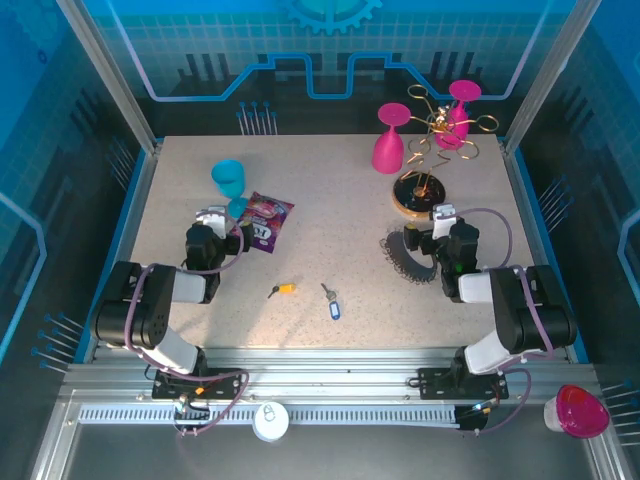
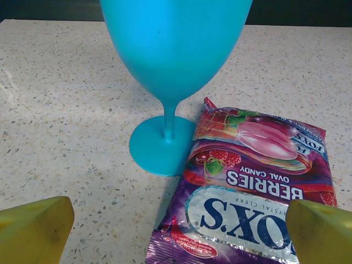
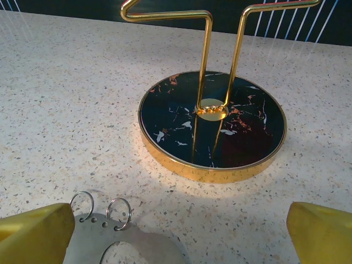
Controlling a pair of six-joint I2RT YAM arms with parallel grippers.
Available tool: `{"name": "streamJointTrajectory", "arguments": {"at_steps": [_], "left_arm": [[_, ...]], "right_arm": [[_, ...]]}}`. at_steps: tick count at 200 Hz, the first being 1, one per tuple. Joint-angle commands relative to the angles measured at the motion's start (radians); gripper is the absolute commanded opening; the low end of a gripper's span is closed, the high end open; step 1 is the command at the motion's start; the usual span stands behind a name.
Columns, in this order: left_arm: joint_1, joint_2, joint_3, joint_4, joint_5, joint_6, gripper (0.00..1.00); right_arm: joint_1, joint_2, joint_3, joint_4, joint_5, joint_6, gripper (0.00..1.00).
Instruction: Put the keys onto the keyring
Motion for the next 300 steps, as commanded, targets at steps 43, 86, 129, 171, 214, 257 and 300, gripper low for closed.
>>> {"name": "streamJointTrajectory", "arguments": {"at_steps": [43, 86, 129, 171, 214, 257, 300], "left_arm": [[0.009, -0.015, 0.006, 0.004, 0.024, -0.005, 0.99], [0.01, -0.014, 0.007, 0.003, -0.026, -0.023, 0.99], [0.011, -0.013, 0.008, 0.002, -0.026, -0.023, 0.99], [0.019, -0.014, 0.008, 0.002, -0.008, -0.028, 0.99], [0.019, -0.015, 0.008, 0.003, -0.007, -0.027, 0.99], [0.018, -0.144, -0.078, 0.044, -0.059, -0.046, 0.99], [0.02, -0.432, -0.045, -0.255, -0.093, -0.071, 0.99]], "right_arm": [[0.002, 0.008, 0.019, 0.004, -0.007, -0.003, 1.0], [-0.009, 0.008, 0.015, 0.011, -0.026, 0.003, 1.0], [-0.016, 0.007, 0.013, 0.013, -0.038, 0.007, 1.0], [-0.014, 0.008, 0.015, 0.011, -0.034, 0.004, 1.0], [-0.015, 0.006, 0.014, 0.01, -0.036, 0.004, 1.0], [0.013, -0.18, -0.055, -0.013, 0.005, -0.015, 1.0], [0.013, -0.523, 0.026, -0.547, 0.097, 0.135, 1.0]]}}
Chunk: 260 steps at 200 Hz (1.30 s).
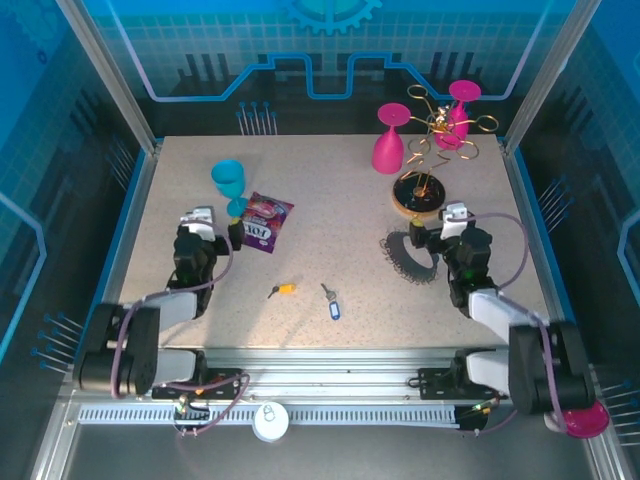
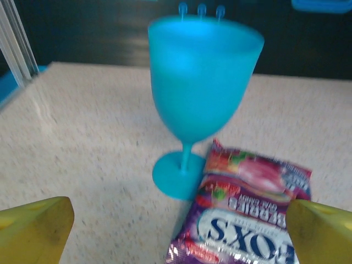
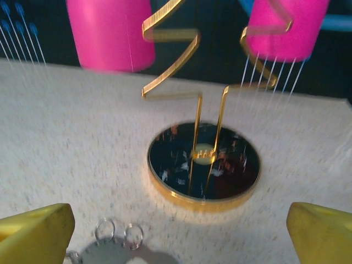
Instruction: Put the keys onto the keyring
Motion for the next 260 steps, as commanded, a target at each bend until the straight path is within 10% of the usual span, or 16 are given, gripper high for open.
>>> {"name": "streamJointTrajectory", "arguments": {"at_steps": [1, 39, 77, 139, 196, 260], "left_arm": [[0.01, -0.125, 0.043, -0.196, -0.037, -0.041, 0.99], [0.01, -0.267, 0.194, -0.622, -0.06, -0.275, 0.99], [-0.006, -0.361, 0.191, -0.691, 0.054, -0.477, 0.99], [-0.357, -0.275, 0.292, -0.776, -0.018, -0.519, 0.99], [-0.647, 0.052, 0.437, -0.678, -0.059, -0.587, 0.99], [-0.668, 0.183, 0.511, -0.673, 0.038, -0.581, 0.99]], "right_arm": [[0.007, -0.137, 0.067, -0.357, 0.089, 0.122, 1.0], [-0.064, -0.208, 0.212, -0.862, -0.025, 0.36, 1.0], [-0.081, -0.147, 0.302, -1.088, -0.14, 0.521, 0.94], [-0.077, -0.068, 0.403, -1.353, -0.168, 0.678, 0.64], [-0.078, 0.088, 0.478, -1.458, -0.062, 0.511, 0.51], [-0.07, 0.26, 0.571, -1.469, 0.009, 0.279, 0.42]]}}
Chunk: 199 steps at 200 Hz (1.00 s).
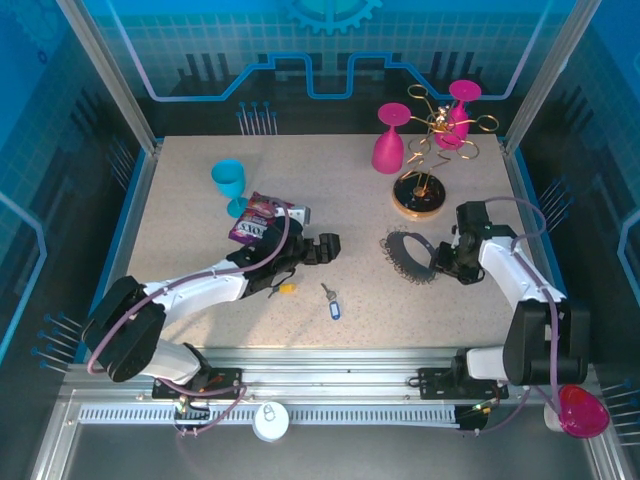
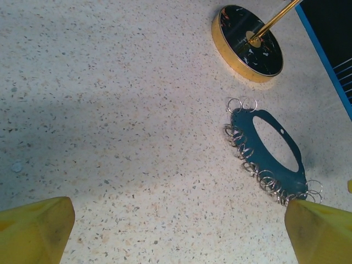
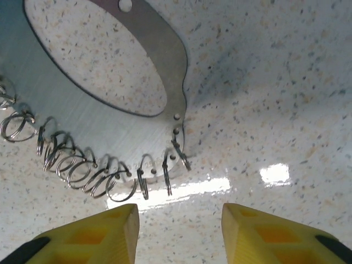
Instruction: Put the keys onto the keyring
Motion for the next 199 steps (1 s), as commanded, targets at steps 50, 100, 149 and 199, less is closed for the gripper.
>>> {"name": "streamJointTrajectory", "arguments": {"at_steps": [50, 100, 149, 199], "left_arm": [[-0.002, -0.004, 0.004, 0.03, 0.03, -0.01, 0.98], [0.0, -0.025, -0.017, 0.043, 0.016, 0.005, 0.97], [0.0, -0.036, -0.03, 0.049, 0.005, 0.013, 0.97], [0.0, -0.035, -0.032, 0.059, -0.001, 0.016, 0.97]], "right_arm": [[0.023, 0.151, 0.087, -0.03, -0.005, -0.159, 0.38], [0.064, 0.232, 0.118, -0.04, 0.039, -0.162, 0.31], [0.075, 0.267, 0.119, -0.058, 0.093, -0.162, 0.26], [0.075, 0.26, 0.13, -0.064, 0.119, -0.16, 0.29]]}}
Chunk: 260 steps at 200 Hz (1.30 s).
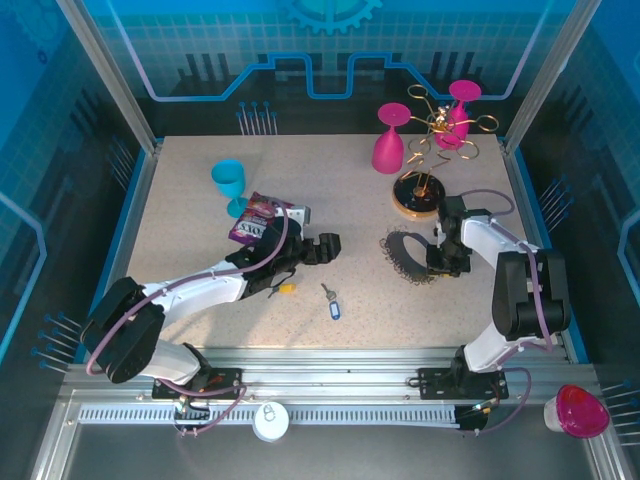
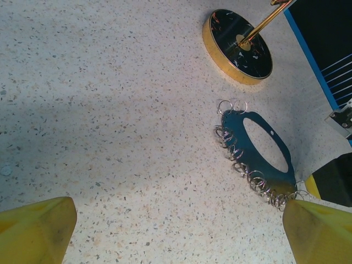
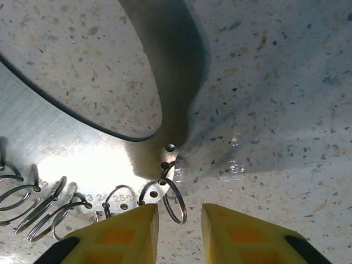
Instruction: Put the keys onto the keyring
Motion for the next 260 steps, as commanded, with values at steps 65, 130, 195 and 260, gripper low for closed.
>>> {"name": "streamJointTrajectory", "arguments": {"at_steps": [65, 130, 195, 260], "left_arm": [[0.001, -0.019, -0.017, 0.032, -0.016, 0.013, 0.97], [0.0, -0.018, -0.017, 0.035, -0.019, 0.003, 0.96], [0.0, -0.02, -0.017, 0.039, -0.025, -0.002, 0.95], [0.0, -0.057, -0.021, 0.061, -0.036, 0.102, 0.93]], "right_arm": [[0.013, 0.04, 0.032, -0.027, -0.014, -0.012, 0.26], [0.012, 0.061, 0.029, -0.015, -0.045, -0.019, 0.2], [0.016, 0.009, 0.043, -0.03, -0.05, -0.019, 0.0], [0.127, -0.24, 0.09, -0.037, -0.004, -0.064, 0.0]]}}
